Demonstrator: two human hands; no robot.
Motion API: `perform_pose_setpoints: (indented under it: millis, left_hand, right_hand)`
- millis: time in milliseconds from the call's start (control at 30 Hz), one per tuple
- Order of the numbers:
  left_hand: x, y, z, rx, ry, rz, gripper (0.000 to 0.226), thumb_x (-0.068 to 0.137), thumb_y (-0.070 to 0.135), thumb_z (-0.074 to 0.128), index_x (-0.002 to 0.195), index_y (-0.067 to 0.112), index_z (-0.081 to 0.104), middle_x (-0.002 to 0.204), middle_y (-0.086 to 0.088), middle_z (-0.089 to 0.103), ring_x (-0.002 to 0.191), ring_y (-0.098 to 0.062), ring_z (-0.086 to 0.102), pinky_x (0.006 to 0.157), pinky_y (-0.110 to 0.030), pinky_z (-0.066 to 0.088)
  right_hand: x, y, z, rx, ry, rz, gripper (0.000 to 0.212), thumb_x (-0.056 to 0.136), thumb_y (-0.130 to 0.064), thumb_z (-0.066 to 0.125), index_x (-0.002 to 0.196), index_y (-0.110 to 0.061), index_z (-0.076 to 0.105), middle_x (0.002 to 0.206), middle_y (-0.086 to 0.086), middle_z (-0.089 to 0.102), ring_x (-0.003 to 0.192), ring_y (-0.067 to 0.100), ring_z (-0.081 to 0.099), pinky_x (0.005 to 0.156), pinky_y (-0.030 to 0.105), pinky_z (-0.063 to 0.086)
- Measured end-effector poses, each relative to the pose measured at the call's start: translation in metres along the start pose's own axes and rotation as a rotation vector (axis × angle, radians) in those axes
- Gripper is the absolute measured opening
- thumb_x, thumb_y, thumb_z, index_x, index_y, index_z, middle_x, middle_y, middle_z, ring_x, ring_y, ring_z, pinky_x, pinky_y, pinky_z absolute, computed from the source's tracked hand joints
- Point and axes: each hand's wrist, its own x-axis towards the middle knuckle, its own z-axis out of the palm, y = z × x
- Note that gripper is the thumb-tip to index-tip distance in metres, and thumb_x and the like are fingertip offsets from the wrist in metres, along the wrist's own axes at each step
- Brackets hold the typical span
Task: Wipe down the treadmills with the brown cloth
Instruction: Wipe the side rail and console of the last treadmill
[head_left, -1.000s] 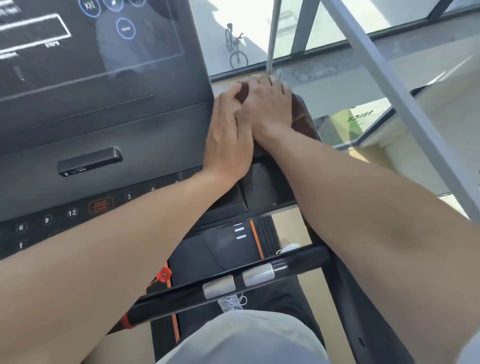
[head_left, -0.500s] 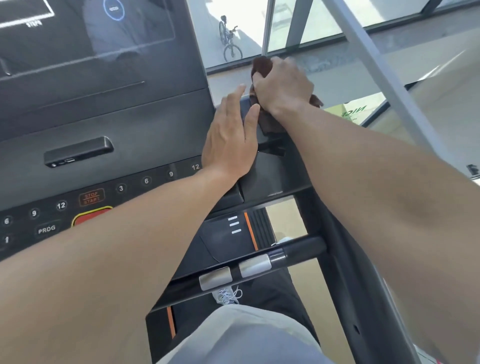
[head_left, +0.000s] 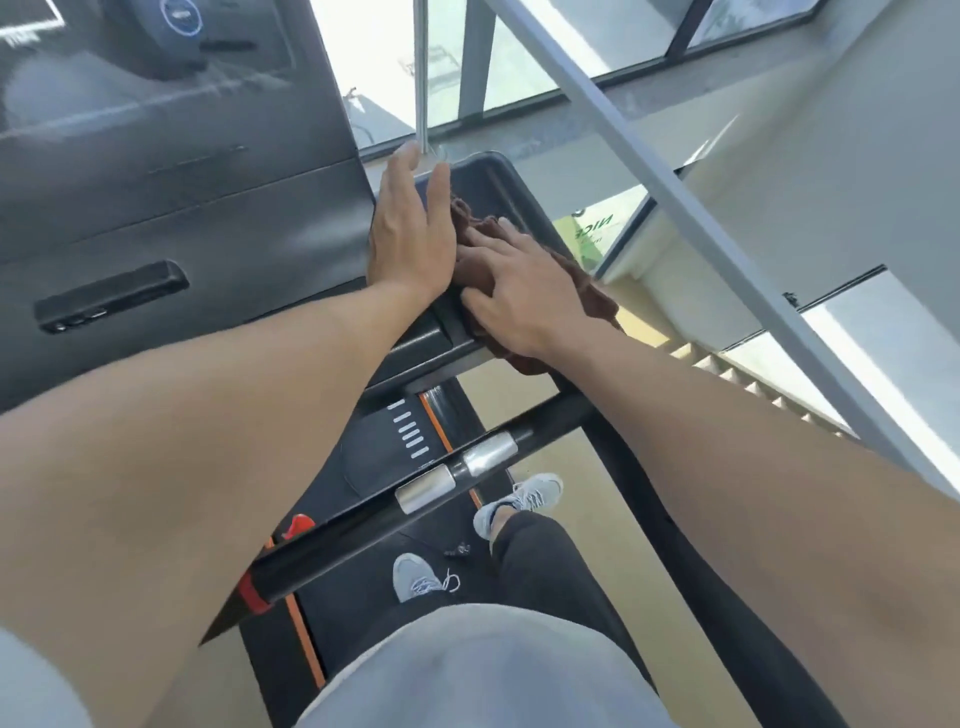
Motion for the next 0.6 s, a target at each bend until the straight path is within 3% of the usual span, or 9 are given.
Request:
perform_pose_setpoints:
  millis: [100, 200, 300, 400, 500, 600]
  left_hand:
    - [-0.006, 0.004, -0.009, -0.144, 0.012, -0.041, 0.047, 0.111, 0.042, 0.029, 0.149, 0.018, 0.041, 0.142, 0.011, 0.051, 0.123, 0.003, 0.043, 0.097, -0.006, 0.026]
    - [-0.029, 0.005, -0.025, -0.199, 0.042, 0.0, 0.042, 0.111, 0.038, 0.03, 0.143, 0.017, 0.048, 0.126, 0.023, 0.051, 0.107, 0.016, 0.044, 0.09, 0.005, 0.024]
    - [-0.05, -0.001, -0.043, -0.21, 0.085, 0.035, 0.037, 0.111, 0.035, 0.032, 0.137, 0.018, 0.053, 0.128, 0.014, 0.058, 0.111, 0.019, 0.049, 0.096, -0.002, 0.031]
    - [-0.074, -0.01, -0.063, -0.261, 0.151, -0.017, 0.037, 0.108, 0.041, 0.03, 0.13, 0.024, 0.055, 0.127, 0.007, 0.065, 0.121, -0.007, 0.059, 0.106, -0.027, 0.042]
    - [-0.114, -0.02, -0.073, -0.27, 0.162, -0.02, 0.04, 0.106, 0.043, 0.032, 0.127, 0.019, 0.057, 0.124, 0.002, 0.067, 0.119, -0.012, 0.061, 0.105, -0.031, 0.045]
    - [-0.155, -0.022, -0.073, -0.241, 0.129, -0.024, 0.039, 0.108, 0.038, 0.035, 0.127, 0.014, 0.059, 0.123, 0.002, 0.067, 0.116, -0.01, 0.06, 0.103, -0.029, 0.045]
  right_hand:
    - [-0.005, -0.003, -0.006, -0.102, -0.044, -0.039, 0.052, 0.099, -0.043, 0.046, 0.15, -0.042, 0.048, 0.165, -0.011, 0.035, 0.157, 0.025, 0.021, 0.126, 0.039, 0.017]
    - [0.004, 0.007, -0.007, -0.281, -0.072, 0.096, 0.066, 0.103, -0.051, 0.035, 0.163, -0.026, 0.026, 0.172, -0.001, 0.021, 0.159, 0.029, 0.011, 0.129, 0.047, 0.006]
    - [0.016, 0.005, -0.004, -0.113, -0.046, 0.312, 0.071, 0.102, -0.052, 0.03, 0.165, -0.024, 0.018, 0.174, -0.001, 0.007, 0.16, 0.031, -0.004, 0.129, 0.047, -0.004]
    - [0.015, -0.006, 0.002, -0.016, 0.006, 0.21, 0.063, 0.099, -0.049, 0.038, 0.16, -0.032, 0.035, 0.171, -0.007, 0.022, 0.16, 0.026, 0.002, 0.129, 0.044, -0.003]
    - [-0.01, -0.02, 0.006, 0.1, -0.001, 0.086, 0.059, 0.09, -0.043, 0.047, 0.148, -0.039, 0.053, 0.163, -0.014, 0.039, 0.157, 0.019, 0.018, 0.129, 0.046, 0.015]
    - [-0.042, -0.035, 0.008, 0.229, 0.057, 0.095, 0.051, 0.088, -0.039, 0.049, 0.136, -0.043, 0.063, 0.156, -0.012, 0.049, 0.146, 0.022, 0.042, 0.121, 0.046, 0.034]
